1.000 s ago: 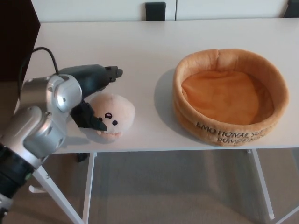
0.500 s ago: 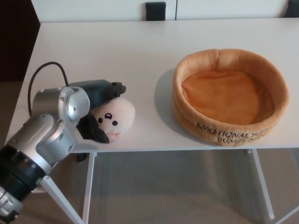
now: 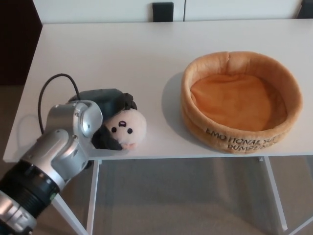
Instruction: The robot walks towards a table in front, picks a dumpling toy with left hand and puts it in an orange round plate
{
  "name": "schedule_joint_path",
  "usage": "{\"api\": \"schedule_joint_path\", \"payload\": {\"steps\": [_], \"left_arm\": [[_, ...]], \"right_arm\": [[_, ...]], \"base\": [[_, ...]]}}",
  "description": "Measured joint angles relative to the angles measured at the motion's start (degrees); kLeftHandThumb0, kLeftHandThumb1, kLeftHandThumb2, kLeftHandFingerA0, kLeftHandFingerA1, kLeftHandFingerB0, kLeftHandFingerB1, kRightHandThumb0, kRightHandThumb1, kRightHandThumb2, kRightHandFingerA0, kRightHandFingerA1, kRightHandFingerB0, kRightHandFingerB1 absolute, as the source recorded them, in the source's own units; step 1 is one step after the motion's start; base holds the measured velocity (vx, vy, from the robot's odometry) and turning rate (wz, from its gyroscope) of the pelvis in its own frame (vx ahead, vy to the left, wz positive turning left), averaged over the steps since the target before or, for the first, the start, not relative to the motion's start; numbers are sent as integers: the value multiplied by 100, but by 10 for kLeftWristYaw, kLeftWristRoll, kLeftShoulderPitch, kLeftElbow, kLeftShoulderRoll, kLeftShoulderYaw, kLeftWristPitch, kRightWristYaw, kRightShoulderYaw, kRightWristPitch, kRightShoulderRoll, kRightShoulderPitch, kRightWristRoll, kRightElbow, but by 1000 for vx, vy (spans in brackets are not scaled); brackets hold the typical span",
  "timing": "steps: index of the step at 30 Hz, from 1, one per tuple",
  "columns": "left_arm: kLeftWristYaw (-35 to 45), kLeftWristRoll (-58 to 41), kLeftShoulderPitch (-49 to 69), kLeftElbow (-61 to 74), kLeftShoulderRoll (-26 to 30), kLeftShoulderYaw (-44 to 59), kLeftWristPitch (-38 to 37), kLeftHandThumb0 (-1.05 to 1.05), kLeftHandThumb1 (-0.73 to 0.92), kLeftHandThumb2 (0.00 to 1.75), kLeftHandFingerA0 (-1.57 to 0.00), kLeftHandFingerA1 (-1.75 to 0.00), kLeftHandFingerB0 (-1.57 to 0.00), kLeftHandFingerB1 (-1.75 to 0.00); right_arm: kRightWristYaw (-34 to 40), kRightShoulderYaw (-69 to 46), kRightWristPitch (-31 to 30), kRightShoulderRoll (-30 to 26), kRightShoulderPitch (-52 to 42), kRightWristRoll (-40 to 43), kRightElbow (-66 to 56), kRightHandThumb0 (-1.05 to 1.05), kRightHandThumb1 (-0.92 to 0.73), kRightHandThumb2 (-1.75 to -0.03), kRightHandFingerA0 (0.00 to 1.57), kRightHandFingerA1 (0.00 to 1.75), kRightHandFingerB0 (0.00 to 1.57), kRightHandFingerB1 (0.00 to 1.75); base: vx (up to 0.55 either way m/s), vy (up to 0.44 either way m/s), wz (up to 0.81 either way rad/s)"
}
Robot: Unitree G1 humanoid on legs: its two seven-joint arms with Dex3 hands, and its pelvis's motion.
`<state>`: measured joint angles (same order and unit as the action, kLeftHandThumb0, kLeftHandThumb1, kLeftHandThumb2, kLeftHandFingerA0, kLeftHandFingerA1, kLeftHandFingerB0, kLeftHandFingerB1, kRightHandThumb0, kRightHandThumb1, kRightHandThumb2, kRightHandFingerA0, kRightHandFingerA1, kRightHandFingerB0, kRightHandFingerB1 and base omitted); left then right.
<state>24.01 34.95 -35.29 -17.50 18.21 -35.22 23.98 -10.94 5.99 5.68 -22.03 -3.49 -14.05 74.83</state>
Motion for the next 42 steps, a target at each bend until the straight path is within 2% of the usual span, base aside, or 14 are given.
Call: {"api": "schedule_joint_path", "payload": {"steps": [1, 9, 11, 12, 14, 17, 19, 21, 29, 30, 34, 35, 36, 42], "left_arm": [[-12, 1, 4, -2, -3, 2, -5, -18, 63, 60, -73, -147, -73, -63], [-101, 5, 35, -14, -19, 17, -49, -17, 63, 59, -72, -146, -74, -70], [-124, 6, 43, -19, -22, 21, -62, -18, 67, 53, -64, -165, -64, -115], [-137, 6, 47, -21, -24, 24, -70, -26, 51, 79, -100, -136, -69, -109], [-161, 7, 55, -27, -26, 28, -84, -27, 58, 57, -77, -156, -72, -68], [-195, 8, 67, -35, -30, 39, -105, -19, 55, 62, -85, -133, -82, -62], [-212, 6, 74, -35, -35, 51, -116, -15, 58, 59, -81, -156, -88, -75], [-234, 3, 80, -32, -46, 73, -130, -16, 59, 57, -84, -146, -85, -63], [-281, -16, 32, 21, -61, 169, -176, -8, 60, 58, -86, -126, -86, -87], [-283, -20, 13, 28, -61, 181, -180, -11, 60, 61, -80, -152, -76, -132], [-283, -25, -43, 38, -67, 199, -184, -17, 60, 60, -82, -166, -72, -141], [-282, -25, -60, 38, -70, 199, -183, -17, 60, 60, -82, -166, -72, -141], [-280, -25, -74, 37, -74, 198, -183, -21, 55, 59, -89, -151, -92, -73], [-275, -18, -132, 29, -116, 170, -176, -19, 57, 57, -88, -146, -89, -72]], "right_arm": [[0, 0, 0, 0, 0, 0, 0, -32, -73, -63, 64, 44, 42, 35], [0, 0, 0, 1, 0, 0, 0, -32, -74, -63, 62, 43, 42, 35], [0, 0, 0, 1, 0, 0, 0, -31, -74, -62, 64, 46, 44, 36], [0, 0, 0, 1, 0, 0, 1, -31, -74, -62, 64, 44, 44, 36], [0, 0, 0, 2, 0, 0, 1, -34, -74, -63, 64, 44, 47, 37], [0, -1, 0, 3, 0, 0, 2, -34, -73, -62, 65, 47, 46, 36], [0, 0, 0, 4, 0, 0, 2, -41, -62, -86, 58, 59, 40, 49], [1, -1, 0, 4, 0, 0, 2, -34, -74, -63, 63, 47, 46, 37], [3, -4, -4, 6, 5, 0, 8, -34, -75, -63, 67, 57, 48, 37], [3, -4, -4, 6, 8, 0, 8, -35, -76, -63, 65, 54, 47, 37], [3, -2, -5, 6, 12, -1, 9, -34, -76, -63, 62, 49, 46, 36], [3, 0, -5, 6, 13, -2, 10, -34, -76, -63, 62, 49, 46, 36], [3, 1, -5, 6, 14, -2, 10, -34, -75, -63, 65, 47, 47, 37], [3, 5, -6, 7, 15, -4, 11, -41, -62, -86, 62, 61, 43, 50]], "base": [[0, 0, 0], [0, 0, 0], [0, 0, 0], [0, 0, 0], [0, 0, 0], [0, 0, 0], [0, 0, 0], [0, 0, 0], [0, 0, 0], [0, 0, 0], [0, 0, 0], [0, 0, 0], [0, 0, 0], [0, 0, 0]]}}
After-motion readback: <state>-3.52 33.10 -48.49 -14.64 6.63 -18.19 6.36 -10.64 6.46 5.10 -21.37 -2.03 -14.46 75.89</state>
